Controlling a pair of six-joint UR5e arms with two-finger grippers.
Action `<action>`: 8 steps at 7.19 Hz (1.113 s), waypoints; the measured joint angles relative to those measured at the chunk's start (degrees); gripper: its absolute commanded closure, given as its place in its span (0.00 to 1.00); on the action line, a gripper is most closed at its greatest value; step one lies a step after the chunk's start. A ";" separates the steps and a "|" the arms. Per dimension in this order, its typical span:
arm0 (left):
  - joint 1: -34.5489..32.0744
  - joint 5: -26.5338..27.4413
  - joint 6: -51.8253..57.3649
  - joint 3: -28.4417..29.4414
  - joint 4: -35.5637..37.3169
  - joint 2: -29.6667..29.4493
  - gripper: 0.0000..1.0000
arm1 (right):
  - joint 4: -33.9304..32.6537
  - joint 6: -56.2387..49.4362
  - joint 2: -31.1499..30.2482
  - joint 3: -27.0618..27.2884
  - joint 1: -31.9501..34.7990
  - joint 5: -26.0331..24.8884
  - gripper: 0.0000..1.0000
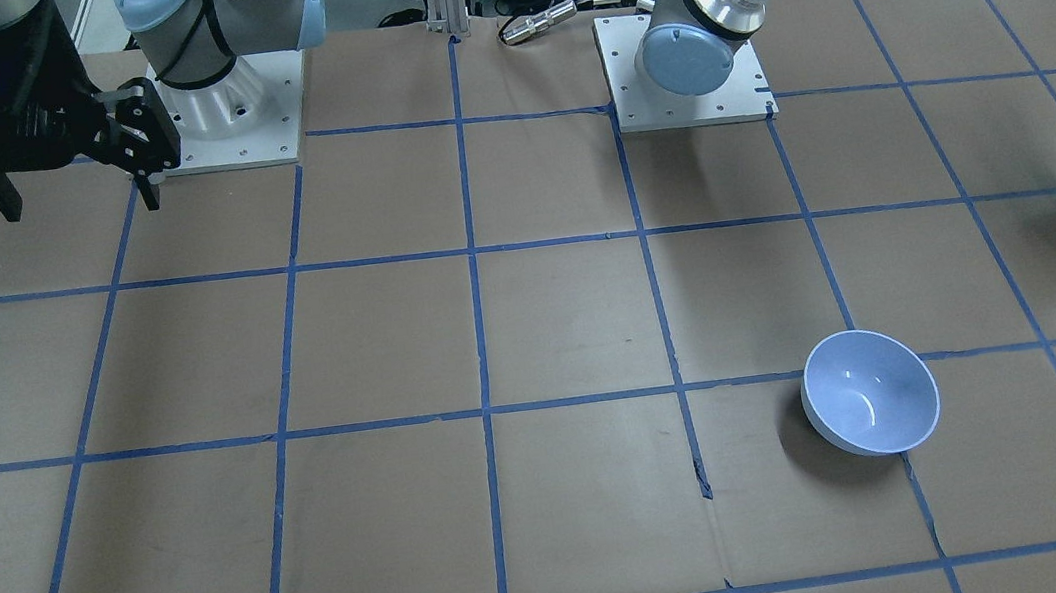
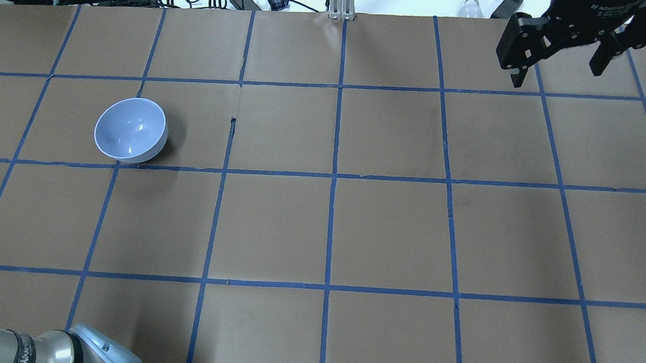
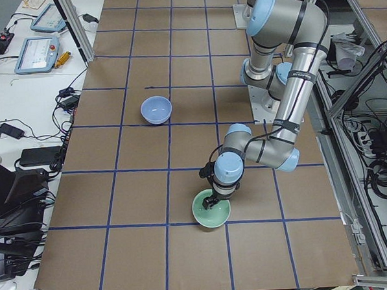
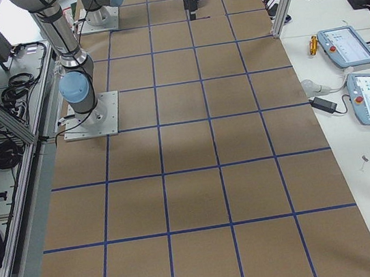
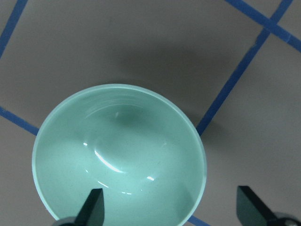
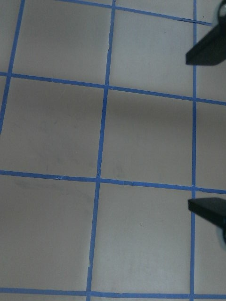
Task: Stack green bowl on blue bowl
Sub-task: 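Lower the left gripper and grasp the rim of the pale green bowl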
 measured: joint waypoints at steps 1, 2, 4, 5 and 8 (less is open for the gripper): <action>0.09 -0.21 0.30 -0.02 0.36 -0.80 0.00 | 0.00 0.00 0.00 0.00 -0.01 0.00 0.00; 0.12 -0.67 0.49 -0.05 0.47 -1.35 0.00 | 0.00 0.00 0.00 0.00 0.01 0.00 0.00; 0.14 -1.41 0.85 -0.54 0.53 -2.19 0.00 | 0.00 0.00 0.00 0.00 0.00 0.00 0.00; 0.14 -1.43 1.14 -0.91 0.57 -2.40 0.00 | 0.00 0.00 0.00 0.00 0.00 0.00 0.00; 0.15 -1.23 1.56 -1.12 1.88 -3.47 0.33 | 0.00 0.00 0.00 0.00 0.02 0.00 0.00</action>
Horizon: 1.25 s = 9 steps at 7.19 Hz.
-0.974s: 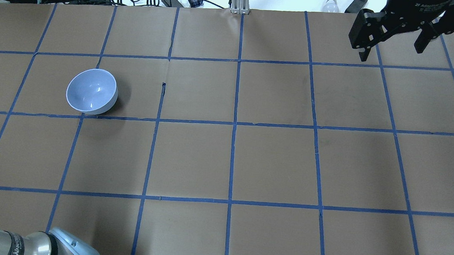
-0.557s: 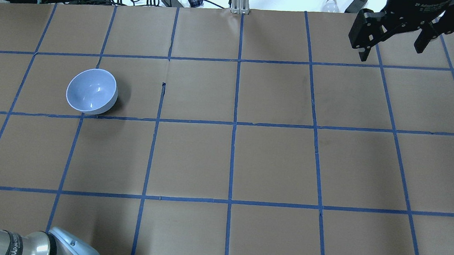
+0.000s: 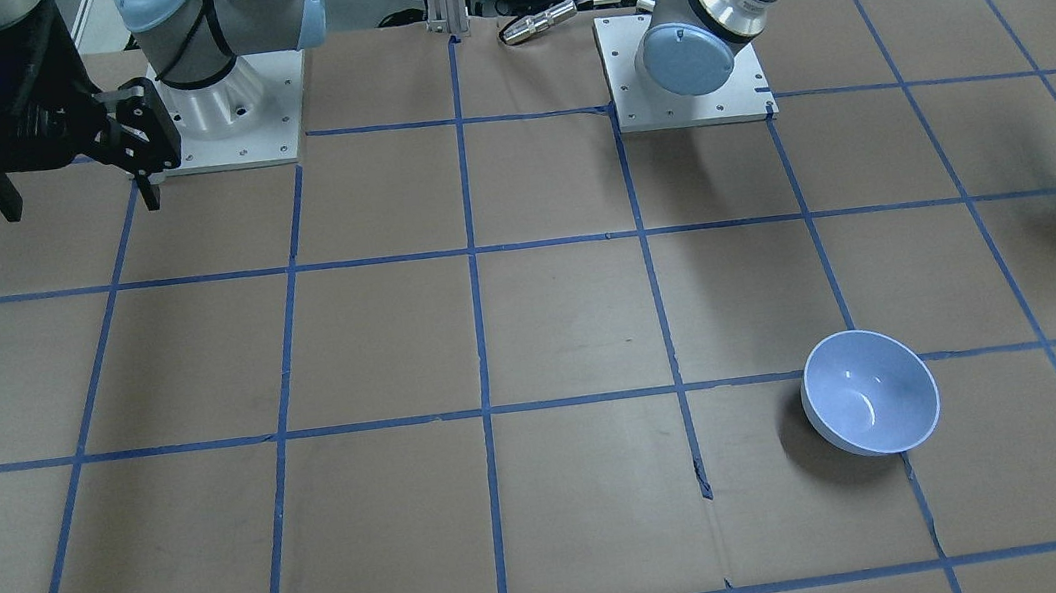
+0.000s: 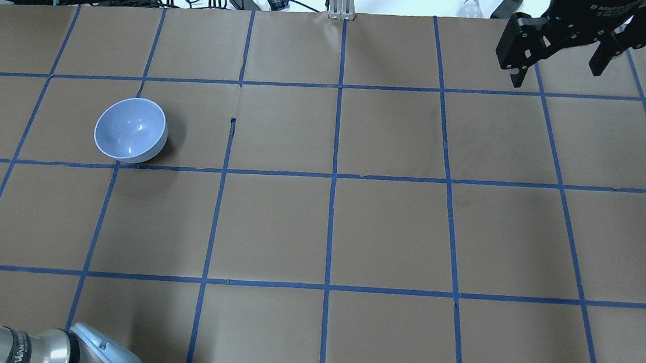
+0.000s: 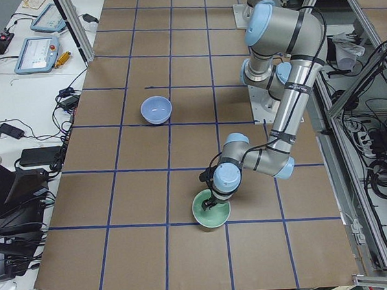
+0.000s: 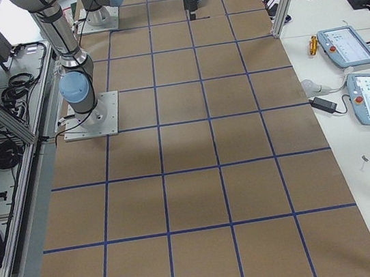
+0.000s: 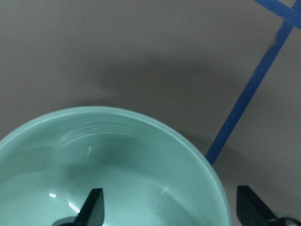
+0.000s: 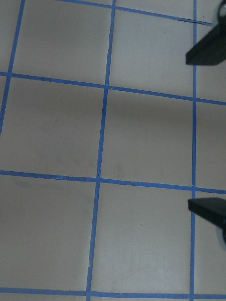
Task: Stack green bowl on blue bowl
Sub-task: 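Lower the left gripper and grasp the rim of the pale green bowl, then lift the pale green bowl with the left gripper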
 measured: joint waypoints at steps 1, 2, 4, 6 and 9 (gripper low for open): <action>0.00 0.26 0.16 0.04 0.86 -0.23 0.81 | 0.00 0.00 0.00 0.00 -0.04 0.00 0.00; 0.00 0.48 0.23 0.05 1.53 -0.35 1.00 | 0.00 0.00 0.00 0.00 -0.04 0.00 0.00; 0.00 0.71 0.28 -0.05 1.92 -0.39 1.00 | 0.00 0.00 0.00 0.00 0.00 0.00 0.00; 0.00 0.86 0.44 -0.08 1.87 -0.19 1.00 | 0.00 0.00 0.00 0.00 0.00 0.00 0.00; 0.00 1.42 0.49 -0.09 1.53 0.29 1.00 | 0.00 0.00 0.00 0.00 -0.04 0.00 0.00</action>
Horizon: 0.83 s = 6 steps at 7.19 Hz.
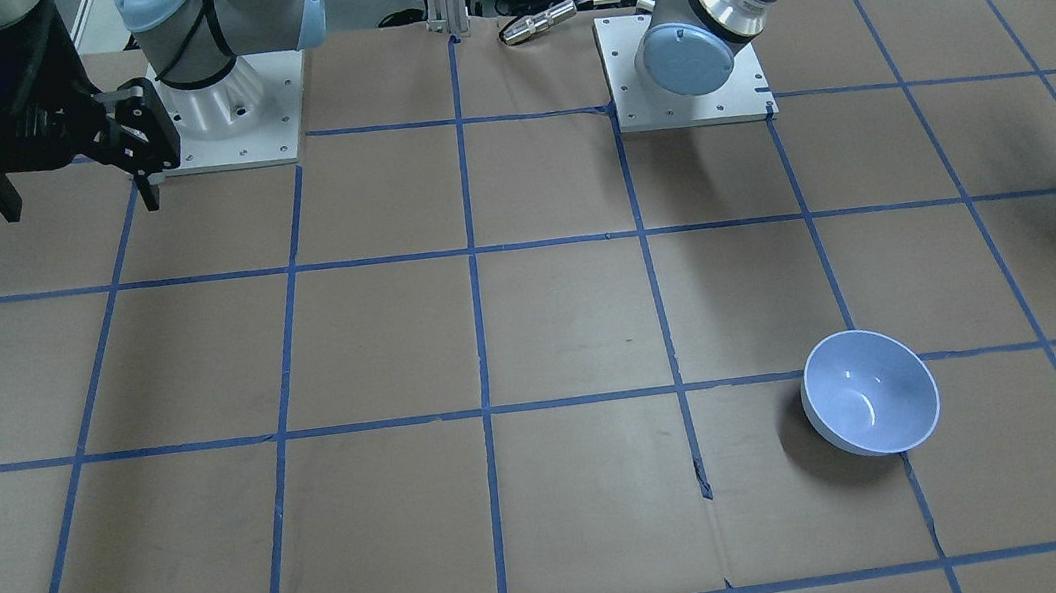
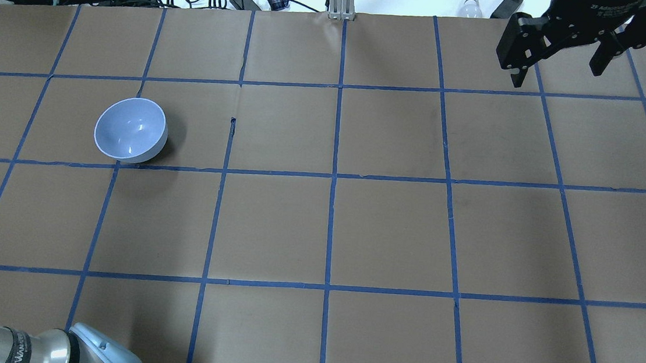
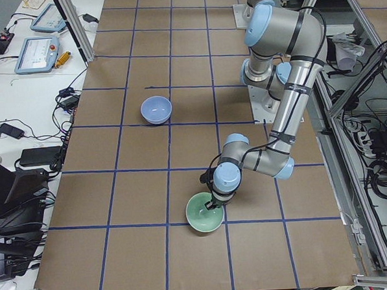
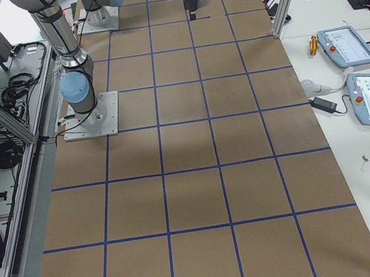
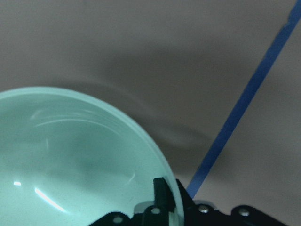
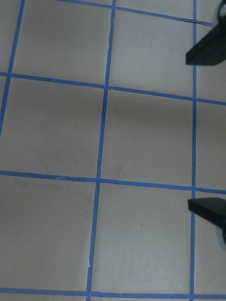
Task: Stack green bowl on blue bowl
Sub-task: 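Lift the pale green bowl with the left gripper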
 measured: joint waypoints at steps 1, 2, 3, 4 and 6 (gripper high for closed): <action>0.00 0.13 0.00 0.00 -0.05 0.05 1.00 | 0.00 0.00 0.00 0.00 0.00 0.00 0.00; 0.00 0.17 0.00 0.00 -0.06 0.07 1.00 | 0.00 0.00 0.00 0.00 0.02 0.00 0.00; 0.00 0.18 0.00 0.00 -0.07 0.08 1.00 | 0.00 0.00 0.00 0.00 0.04 0.00 0.00; 0.00 0.18 0.00 0.00 -0.10 0.17 1.00 | 0.00 0.00 0.00 0.00 0.05 0.00 0.00; -0.01 0.27 0.00 -0.18 -0.27 0.78 1.00 | 0.00 0.00 0.00 0.00 0.00 0.00 0.00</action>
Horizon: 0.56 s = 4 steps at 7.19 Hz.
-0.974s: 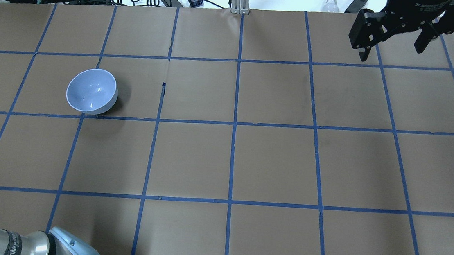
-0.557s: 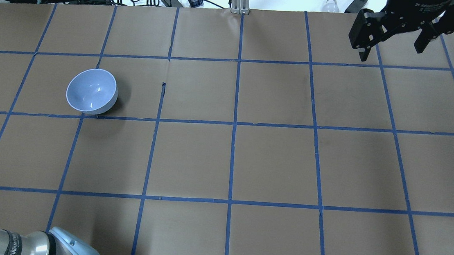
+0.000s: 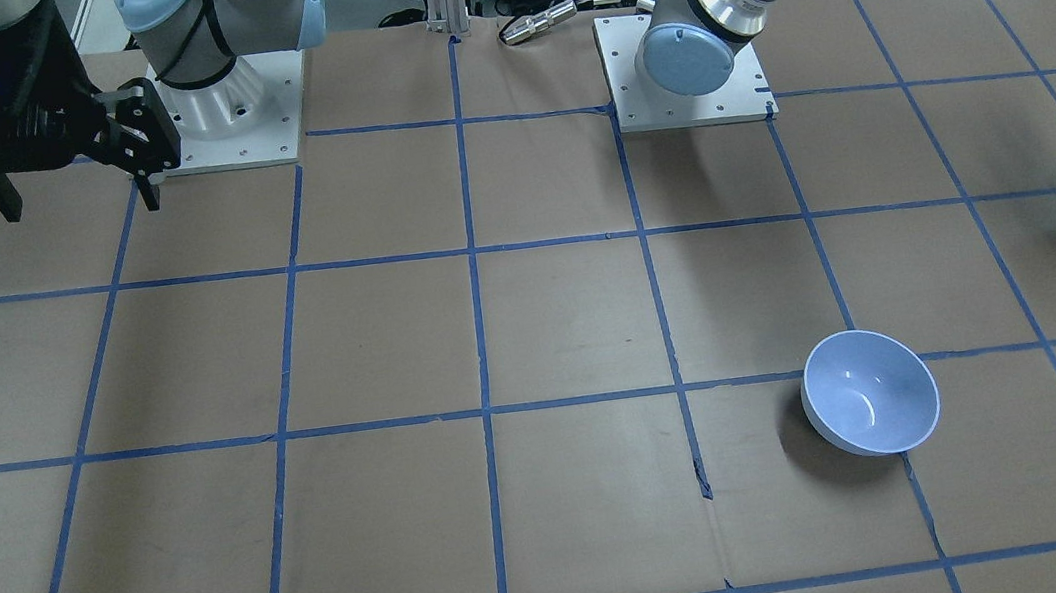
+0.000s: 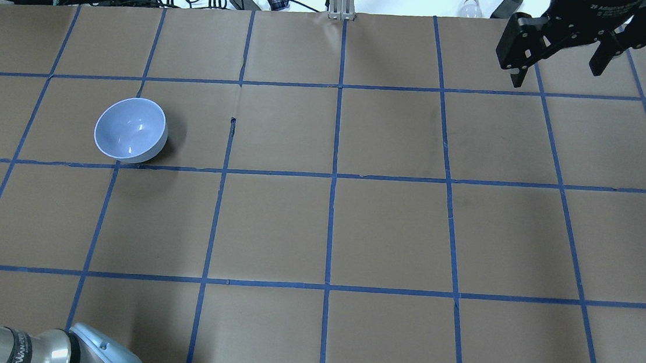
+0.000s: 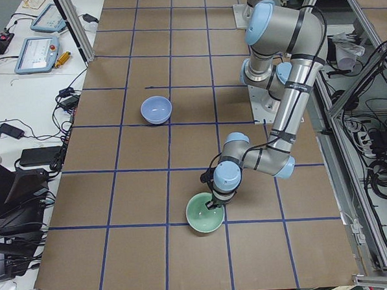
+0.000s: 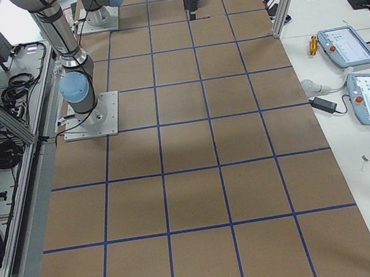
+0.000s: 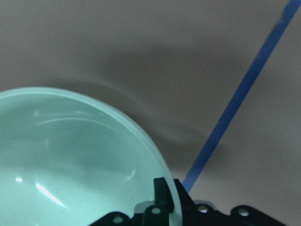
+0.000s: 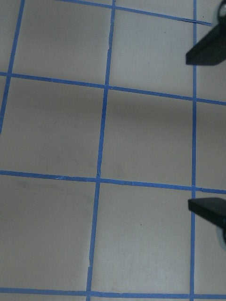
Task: Stack green bowl on blue bowl
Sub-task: 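Lift the pale green bowl with the left gripper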
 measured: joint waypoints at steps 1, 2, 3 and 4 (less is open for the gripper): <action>-0.11 0.19 -0.02 -0.34 -0.04 0.37 1.00 | 0.00 0.00 0.00 0.00 -0.03 0.00 0.00; -0.34 0.45 -0.10 -0.75 -0.06 0.95 1.00 | 0.00 0.00 0.00 0.00 -0.02 0.00 0.00; -0.71 0.80 -0.22 -0.98 -0.09 1.74 1.00 | 0.00 0.00 0.00 0.00 0.01 0.00 0.00; -1.57 1.07 -0.41 -1.01 -0.20 2.79 1.00 | 0.00 0.00 0.00 0.00 0.02 0.00 0.00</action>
